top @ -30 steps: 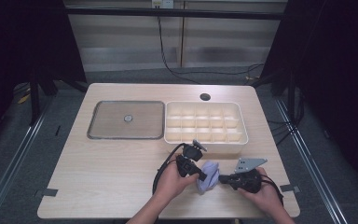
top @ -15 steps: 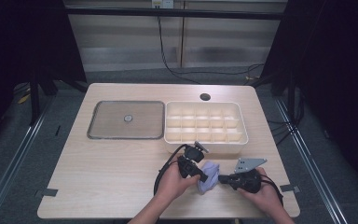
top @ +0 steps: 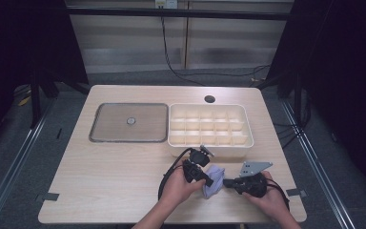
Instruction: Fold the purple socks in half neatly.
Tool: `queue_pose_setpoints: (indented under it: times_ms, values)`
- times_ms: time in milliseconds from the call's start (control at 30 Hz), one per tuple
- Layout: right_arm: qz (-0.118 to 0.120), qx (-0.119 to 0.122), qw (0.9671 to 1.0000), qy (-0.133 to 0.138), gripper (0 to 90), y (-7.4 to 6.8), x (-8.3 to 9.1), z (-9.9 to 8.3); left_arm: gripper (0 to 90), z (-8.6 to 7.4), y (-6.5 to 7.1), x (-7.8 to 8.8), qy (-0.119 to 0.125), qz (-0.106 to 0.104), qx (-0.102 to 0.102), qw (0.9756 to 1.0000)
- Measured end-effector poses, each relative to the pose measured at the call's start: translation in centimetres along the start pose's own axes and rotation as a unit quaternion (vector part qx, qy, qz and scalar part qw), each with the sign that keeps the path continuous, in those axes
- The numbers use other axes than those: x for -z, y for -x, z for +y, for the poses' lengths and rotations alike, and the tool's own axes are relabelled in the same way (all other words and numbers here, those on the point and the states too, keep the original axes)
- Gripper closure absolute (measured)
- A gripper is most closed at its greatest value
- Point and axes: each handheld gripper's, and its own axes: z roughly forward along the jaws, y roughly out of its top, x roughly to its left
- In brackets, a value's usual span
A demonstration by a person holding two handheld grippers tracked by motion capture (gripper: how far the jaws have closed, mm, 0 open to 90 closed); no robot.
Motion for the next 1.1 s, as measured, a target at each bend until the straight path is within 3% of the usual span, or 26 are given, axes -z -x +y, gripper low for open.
queue_pose_setpoints:
  times_ms: [233,333,400,667,767,833,1000,1100]
  values:
    - [0.001,0.000,1.0000,0.000,89.0,0.0,0.0,0.0,78.6,-0.1,-0.1,0.2,0.003,-0.004,0.000,1.0000]
    - [0.001,0.001,1.0000,0.000,89.0,0.0,0.0,0.0,76.6,-0.1,0.0,0.3,0.017,-0.007,0.008,0.9998]
    - [0.002,0.002,1.0000,0.000,89.0,0.0,0.0,0.0,76.2,-0.1,-0.2,0.6,0.016,-0.006,0.003,0.9999]
    - [0.001,0.004,1.0000,0.000,89.0,0.0,-0.1,0.0,76.1,-0.1,-0.9,1.3,0.028,-0.005,0.016,0.9995]
    - [0.001,0.003,1.0000,0.000,89.0,0.0,-0.1,0.0,76.5,-0.1,-0.9,1.3,0.027,-0.001,0.014,0.9995]
    - [0.001,0.004,1.0000,0.001,89.0,0.0,-0.1,0.0,78.4,-0.1,-0.8,1.3,0.028,0.013,0.014,0.9994]
    - [0.002,0.004,1.0000,0.001,89.1,0.0,-0.1,0.0,78.8,0.0,-0.7,1.0,0.033,0.017,0.009,0.9993]
    - [0.002,0.005,1.0000,0.001,89.0,0.0,-0.1,0.0,79.1,0.0,-0.7,0.8,0.031,0.008,0.007,0.9995]
